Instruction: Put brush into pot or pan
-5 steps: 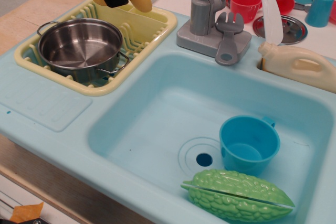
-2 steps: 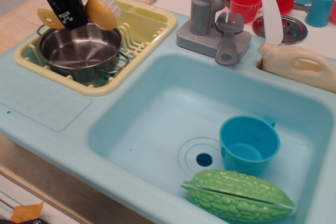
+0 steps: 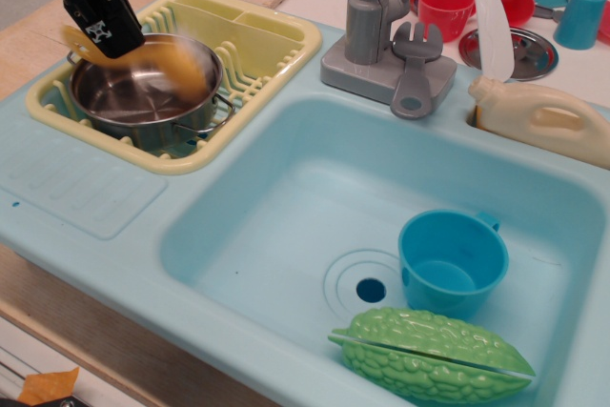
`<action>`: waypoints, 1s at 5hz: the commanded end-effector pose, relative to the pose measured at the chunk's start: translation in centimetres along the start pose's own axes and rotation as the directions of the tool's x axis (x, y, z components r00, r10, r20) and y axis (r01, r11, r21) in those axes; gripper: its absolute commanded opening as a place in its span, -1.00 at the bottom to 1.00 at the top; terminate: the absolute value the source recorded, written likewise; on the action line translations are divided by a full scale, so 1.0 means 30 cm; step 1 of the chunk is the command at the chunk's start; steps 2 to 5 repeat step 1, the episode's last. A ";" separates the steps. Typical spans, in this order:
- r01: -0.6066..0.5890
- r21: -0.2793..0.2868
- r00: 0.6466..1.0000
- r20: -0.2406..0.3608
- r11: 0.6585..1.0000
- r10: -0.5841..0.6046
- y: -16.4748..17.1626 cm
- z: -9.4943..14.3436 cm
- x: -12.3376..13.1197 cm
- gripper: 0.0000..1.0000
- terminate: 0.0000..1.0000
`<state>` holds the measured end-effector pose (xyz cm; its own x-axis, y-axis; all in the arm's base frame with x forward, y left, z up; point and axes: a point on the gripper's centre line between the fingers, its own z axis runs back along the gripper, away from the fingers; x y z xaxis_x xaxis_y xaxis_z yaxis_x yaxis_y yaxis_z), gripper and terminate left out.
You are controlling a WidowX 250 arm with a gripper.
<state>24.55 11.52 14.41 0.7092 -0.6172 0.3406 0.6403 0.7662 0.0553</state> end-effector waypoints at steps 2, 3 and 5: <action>0.000 0.019 1.000 0.007 1.000 0.000 0.009 0.017 -0.001 1.00 1.00; 0.000 0.019 1.000 0.007 1.000 0.000 0.009 0.017 -0.001 1.00 1.00; 0.000 0.019 1.000 0.007 1.000 0.000 0.009 0.017 -0.001 1.00 1.00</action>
